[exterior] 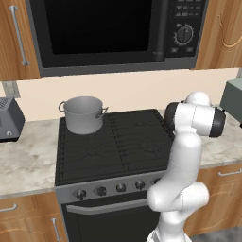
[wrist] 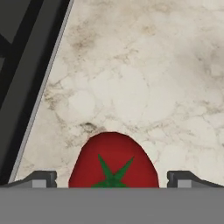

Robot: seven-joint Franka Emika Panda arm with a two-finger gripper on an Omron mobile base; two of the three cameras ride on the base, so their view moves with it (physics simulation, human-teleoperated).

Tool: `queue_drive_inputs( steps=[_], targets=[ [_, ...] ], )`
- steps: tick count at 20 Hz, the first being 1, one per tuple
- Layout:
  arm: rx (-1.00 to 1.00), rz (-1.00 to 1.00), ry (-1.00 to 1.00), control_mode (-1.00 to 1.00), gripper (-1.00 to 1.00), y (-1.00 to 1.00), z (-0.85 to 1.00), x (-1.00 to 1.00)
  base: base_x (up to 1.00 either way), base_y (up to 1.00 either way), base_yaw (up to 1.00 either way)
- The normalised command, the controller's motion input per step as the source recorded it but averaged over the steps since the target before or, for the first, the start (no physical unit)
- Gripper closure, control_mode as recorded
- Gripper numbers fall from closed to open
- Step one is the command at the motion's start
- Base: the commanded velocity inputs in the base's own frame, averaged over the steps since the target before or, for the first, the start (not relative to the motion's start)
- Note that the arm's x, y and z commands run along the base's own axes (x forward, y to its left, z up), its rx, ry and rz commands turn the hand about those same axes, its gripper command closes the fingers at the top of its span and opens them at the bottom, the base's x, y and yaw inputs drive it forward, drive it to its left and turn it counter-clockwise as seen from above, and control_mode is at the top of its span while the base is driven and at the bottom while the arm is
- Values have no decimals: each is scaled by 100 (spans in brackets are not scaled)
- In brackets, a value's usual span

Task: Turn on the burner for the pot on the stove. Wait thirty seconds for the pot to heat up. Then add the tomato to the pot.

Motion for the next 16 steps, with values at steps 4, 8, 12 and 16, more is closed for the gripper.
queue_drive_inputs(
  steps=[4,8,12,16],
  targets=[
    [1,0,0,-100,-100,0,-21,15,0,0,0],
    [0,0,0,-100,100,0,-14,1,0,0,0],
    [0,0,0,-100,100,0,0,0,0,0,0],
    [3,0,-15,-100,100,0,24,-3,0,0,0]
  ],
)
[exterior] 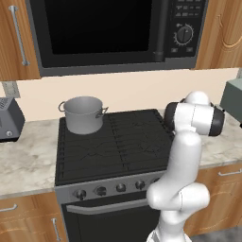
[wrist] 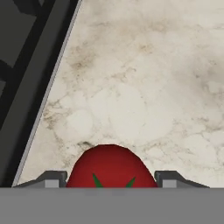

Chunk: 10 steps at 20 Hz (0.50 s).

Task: Turn on the burner for the pot on the stove. Wait thirty seconds for the pot to heat up. Then add the tomato to the pot.

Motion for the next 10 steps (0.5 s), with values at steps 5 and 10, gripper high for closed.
queue_drive_inputs(
  steps=[5,10],
  targets=[
    [11,0,-22,-100,100,0,66,-9,0,0,0],
    [10,0,-20,-100,100,29,58,-9,0,0,0]
  ],
)
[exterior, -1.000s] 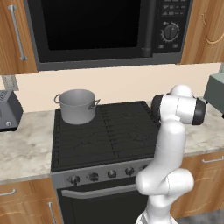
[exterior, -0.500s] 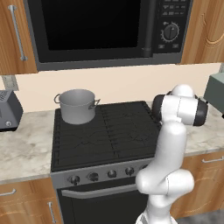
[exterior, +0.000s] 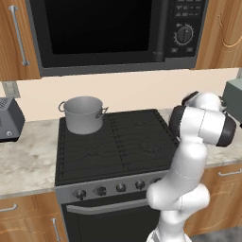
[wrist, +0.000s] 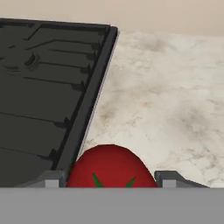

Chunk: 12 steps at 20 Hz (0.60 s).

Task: Turn on the burner for the pot on the stove. Wait thirty seconds for the pot to heat up. Then add the tomato to the pot.

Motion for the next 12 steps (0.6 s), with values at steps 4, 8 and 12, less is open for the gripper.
queue_drive_inputs(
  steps=[4,8,12],
  targets=[
    [11,0,-16,-100,100,64,48,-12,0,0,0],
    [8,0,-15,-100,100,93,48,-10,0,0,0],
    [5,0,-11,-100,100,99,59,-11,0,0,0]
  ],
)
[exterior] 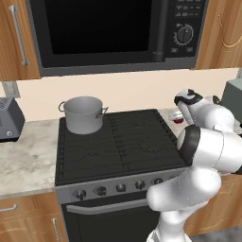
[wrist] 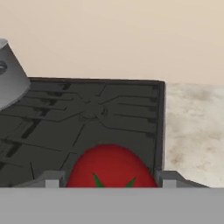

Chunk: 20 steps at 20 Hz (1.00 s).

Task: Turn on the burner for the pot on the stove. Wait thirty seconds for the pot to heat up. Then add the tomato to the pot.

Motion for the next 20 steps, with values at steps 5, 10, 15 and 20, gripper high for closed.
queue_drive_inputs(
  steps=[5,10,15,20],
  targets=[
    [4,0,-6,-100,100,100,67,-14,0,0,0],
    [1,-2,-6,-100,100,100,51,-14,0,0,0],
    [0,-9,-17,-100,100,100,42,-15,0,0,0],
    [-4,-15,-13,-100,100,100,34,-10,0,0,0]
  ],
)
